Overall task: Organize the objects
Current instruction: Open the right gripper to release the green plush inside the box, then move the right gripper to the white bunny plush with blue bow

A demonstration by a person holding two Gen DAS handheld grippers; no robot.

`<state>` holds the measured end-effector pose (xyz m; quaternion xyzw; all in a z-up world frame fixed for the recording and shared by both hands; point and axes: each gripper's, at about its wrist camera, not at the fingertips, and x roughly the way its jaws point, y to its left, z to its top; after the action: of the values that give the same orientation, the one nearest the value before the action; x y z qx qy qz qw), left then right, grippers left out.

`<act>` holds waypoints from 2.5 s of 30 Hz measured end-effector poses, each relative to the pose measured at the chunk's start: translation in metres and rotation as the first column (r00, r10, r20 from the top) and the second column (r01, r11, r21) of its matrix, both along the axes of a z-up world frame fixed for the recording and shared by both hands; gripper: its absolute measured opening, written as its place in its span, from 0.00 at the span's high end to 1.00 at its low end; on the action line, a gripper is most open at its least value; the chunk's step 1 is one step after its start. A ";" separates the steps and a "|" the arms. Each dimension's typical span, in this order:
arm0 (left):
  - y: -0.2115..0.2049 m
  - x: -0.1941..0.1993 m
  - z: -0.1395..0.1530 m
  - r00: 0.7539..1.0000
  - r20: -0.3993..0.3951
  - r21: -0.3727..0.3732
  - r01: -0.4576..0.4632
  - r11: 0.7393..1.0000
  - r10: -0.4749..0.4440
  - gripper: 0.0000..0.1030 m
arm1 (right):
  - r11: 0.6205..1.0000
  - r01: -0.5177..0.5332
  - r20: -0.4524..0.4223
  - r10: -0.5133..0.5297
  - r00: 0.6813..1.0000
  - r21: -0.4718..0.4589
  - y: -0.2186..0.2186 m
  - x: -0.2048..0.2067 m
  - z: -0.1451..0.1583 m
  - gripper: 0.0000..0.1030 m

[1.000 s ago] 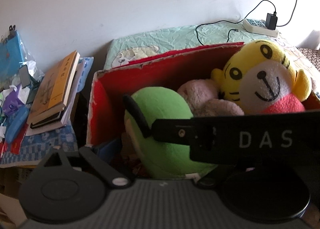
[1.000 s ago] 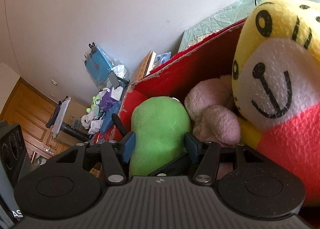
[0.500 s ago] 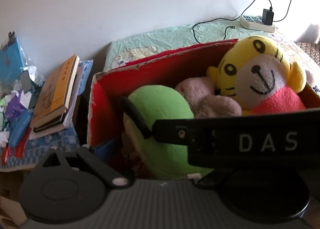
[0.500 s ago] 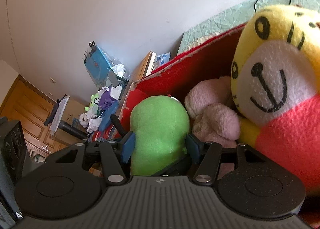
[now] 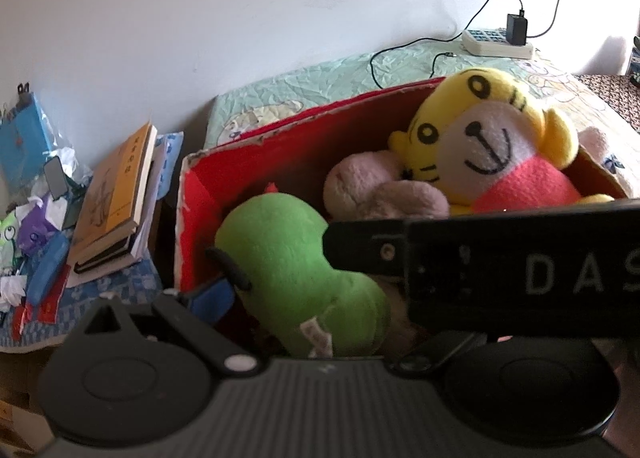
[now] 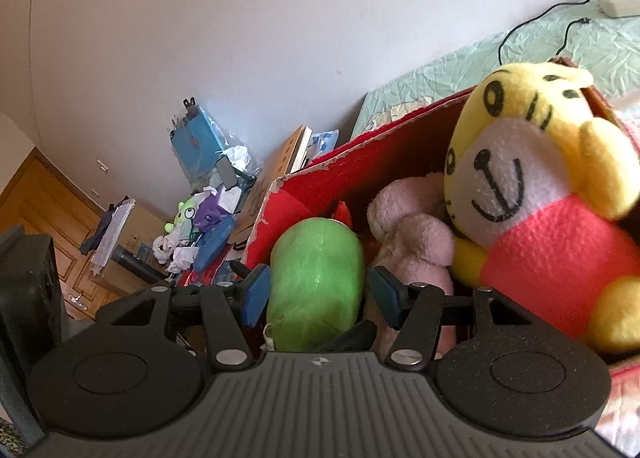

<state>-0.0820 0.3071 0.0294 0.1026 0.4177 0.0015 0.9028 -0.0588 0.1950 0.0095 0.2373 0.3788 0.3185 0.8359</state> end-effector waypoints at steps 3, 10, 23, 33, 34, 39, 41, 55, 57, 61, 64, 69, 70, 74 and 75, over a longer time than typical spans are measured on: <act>-0.005 -0.008 0.004 1.000 0.018 0.013 0.010 1.000 -0.011 0.04 | 1.000 0.017 0.016 -0.017 1.000 -0.012 -0.004 -0.008 0.002 0.42; -0.017 -0.031 0.023 0.997 0.068 -0.005 0.047 0.999 -0.047 0.04 | 0.998 0.062 0.058 -0.061 0.996 -0.014 -0.021 -0.028 0.009 0.42; -0.054 -0.062 0.034 0.985 0.081 -0.061 0.156 0.986 -0.151 0.04 | 0.993 0.104 0.146 -0.094 0.985 -0.056 -0.050 -0.067 0.023 0.42; -0.094 -0.065 0.021 0.978 0.000 -0.114 0.207 0.972 -0.208 0.04 | 0.989 0.138 0.100 -0.132 0.986 -0.056 -0.089 -0.079 0.014 0.42; -0.099 -0.065 0.019 0.977 -0.006 -0.113 0.213 0.971 -0.215 0.04 | 0.988 0.144 0.089 -0.139 0.986 -0.054 -0.095 -0.080 0.012 0.42; -0.128 -0.064 0.011 0.971 -0.038 -0.113 0.232 0.966 -0.237 0.04 | 0.985 0.172 0.007 -0.172 0.985 -0.032 -0.126 -0.079 -0.001 0.42; -0.138 -0.061 0.006 0.969 -0.059 -0.121 0.233 0.965 -0.241 0.04 | 0.983 0.181 -0.017 -0.182 0.983 -0.030 -0.138 -0.077 -0.005 0.42; -0.200 -0.043 -0.027 0.941 -0.219 -0.207 0.212 0.955 -0.257 0.04 | 0.975 0.209 -0.174 -0.220 0.960 -0.081 -0.205 -0.064 -0.033 0.42; -0.211 -0.041 -0.030 0.937 -0.229 -0.203 0.218 0.955 -0.263 0.04 | 0.973 0.216 -0.196 -0.228 0.954 -0.081 -0.217 -0.061 -0.038 0.42; -0.234 -0.036 -0.036 0.931 -0.248 -0.203 0.222 0.954 -0.269 0.04 | 0.968 0.237 -0.227 -0.249 0.941 -0.081 -0.242 -0.057 -0.044 0.42; -0.249 -0.030 -0.039 0.930 -0.251 -0.200 0.220 0.955 -0.267 0.04 | 0.966 0.241 -0.225 -0.256 0.940 -0.092 -0.260 -0.054 -0.047 0.46; -0.268 -0.022 -0.043 0.929 -0.258 -0.192 0.220 0.956 -0.266 0.04 | 0.969 0.229 -0.238 -0.246 0.940 -0.096 -0.285 -0.042 -0.054 0.49; -0.271 -0.021 -0.044 0.930 -0.260 -0.190 0.215 0.958 -0.260 0.04 | 0.970 0.224 -0.241 -0.241 0.940 -0.096 -0.288 -0.040 -0.055 0.50; -0.283 -0.014 -0.047 0.944 -0.249 -0.155 0.181 0.971 -0.215 0.04 | 0.975 0.198 -0.250 -0.217 0.944 -0.097 -0.302 -0.032 -0.060 0.51; -0.284 -0.013 -0.048 0.948 -0.244 -0.145 0.173 0.974 -0.205 0.04 | 0.976 0.193 -0.246 -0.213 0.946 -0.102 -0.305 -0.029 -0.062 0.51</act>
<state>-0.0948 0.0234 -0.0181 0.0863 0.5187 -0.1239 0.8415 -0.0878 -0.1099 -0.0520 0.2818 0.4687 0.1827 0.8170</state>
